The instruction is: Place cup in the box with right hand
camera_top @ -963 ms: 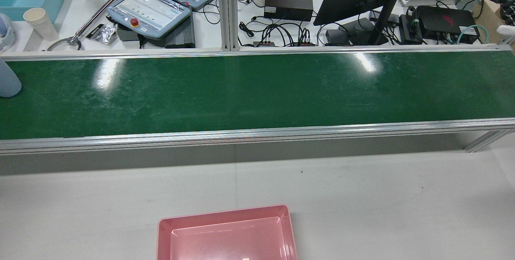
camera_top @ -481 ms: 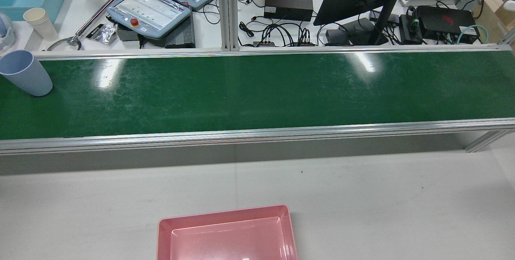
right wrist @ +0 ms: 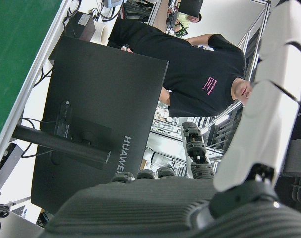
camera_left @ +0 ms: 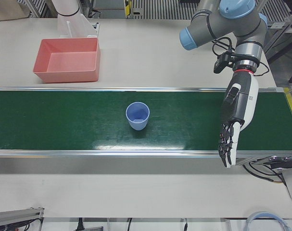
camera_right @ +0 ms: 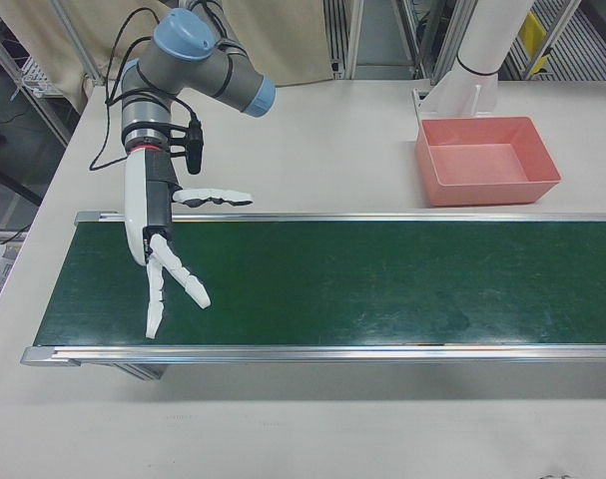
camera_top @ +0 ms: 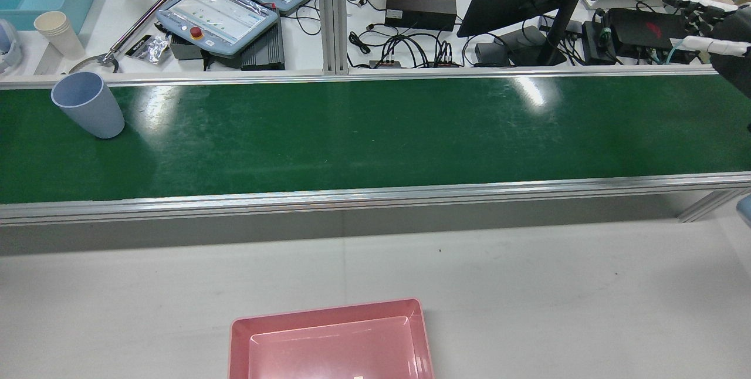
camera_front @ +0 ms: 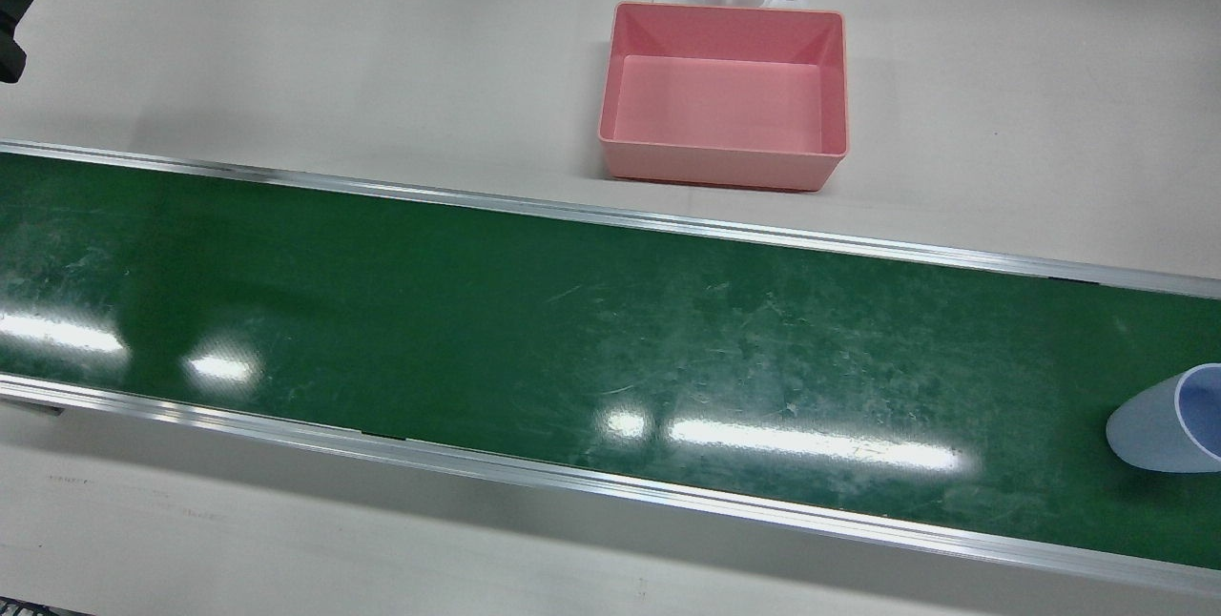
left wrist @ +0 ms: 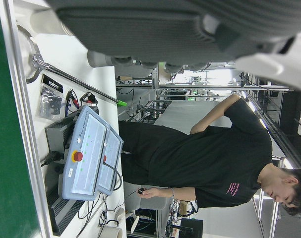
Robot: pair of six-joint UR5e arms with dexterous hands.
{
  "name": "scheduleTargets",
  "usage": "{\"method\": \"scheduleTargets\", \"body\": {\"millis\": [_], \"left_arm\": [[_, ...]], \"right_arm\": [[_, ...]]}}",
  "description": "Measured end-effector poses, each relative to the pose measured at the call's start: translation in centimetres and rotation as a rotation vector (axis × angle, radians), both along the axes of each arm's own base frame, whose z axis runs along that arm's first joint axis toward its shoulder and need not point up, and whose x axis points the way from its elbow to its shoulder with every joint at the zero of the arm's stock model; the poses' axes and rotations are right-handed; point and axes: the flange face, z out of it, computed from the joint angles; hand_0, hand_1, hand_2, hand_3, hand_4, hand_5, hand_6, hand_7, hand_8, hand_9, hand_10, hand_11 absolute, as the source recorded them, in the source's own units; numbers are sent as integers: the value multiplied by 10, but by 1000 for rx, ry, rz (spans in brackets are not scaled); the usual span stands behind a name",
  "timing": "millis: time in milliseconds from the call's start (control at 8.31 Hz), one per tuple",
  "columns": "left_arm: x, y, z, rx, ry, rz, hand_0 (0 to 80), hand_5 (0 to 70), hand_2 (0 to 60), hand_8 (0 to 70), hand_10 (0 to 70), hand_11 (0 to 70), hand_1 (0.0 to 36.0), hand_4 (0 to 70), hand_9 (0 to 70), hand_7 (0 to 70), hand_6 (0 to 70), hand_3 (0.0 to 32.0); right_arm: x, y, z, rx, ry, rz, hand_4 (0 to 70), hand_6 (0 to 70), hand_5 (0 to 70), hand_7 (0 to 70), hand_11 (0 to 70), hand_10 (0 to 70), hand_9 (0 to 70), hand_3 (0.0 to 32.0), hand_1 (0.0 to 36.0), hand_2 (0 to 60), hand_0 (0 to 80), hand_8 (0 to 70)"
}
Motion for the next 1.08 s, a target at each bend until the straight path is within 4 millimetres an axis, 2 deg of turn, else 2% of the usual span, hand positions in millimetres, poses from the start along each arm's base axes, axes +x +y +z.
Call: {"method": "scheduleTargets", "body": {"millis": [361, 602, 843, 1083], "left_arm": [[0, 0, -1, 1, 0, 1, 0, 0, 0, 0, 0, 0, 0, 0, 0, 0, 0, 0], [0, 0, 0, -1, 0, 1, 0, 0, 0, 0, 0, 0, 0, 0, 0, 0, 0, 0], [0, 0, 0, 0, 0, 1, 0, 0, 0, 0, 0, 0, 0, 0, 0, 0, 0, 0], [0, 0, 0, 1, 0, 1, 0, 0, 0, 0, 0, 0, 0, 0, 0, 0, 0, 0]], "right_arm": [[-19, -3, 4, 8, -4, -31, 0, 6, 46, 0, 0, 0, 0, 0, 161, 101, 465, 2], [-41, -5, 9, 28, 8, -55, 0, 0, 42, 0, 0, 0, 0, 0, 143, 100, 454, 5], [-57, -13, 32, 91, 44, -39, 0, 0, 41, 0, 0, 0, 0, 0, 145, 114, 451, 3], [-63, -18, 43, 119, 52, -35, 0, 0, 42, 0, 0, 0, 0, 0, 146, 120, 451, 5]]}}
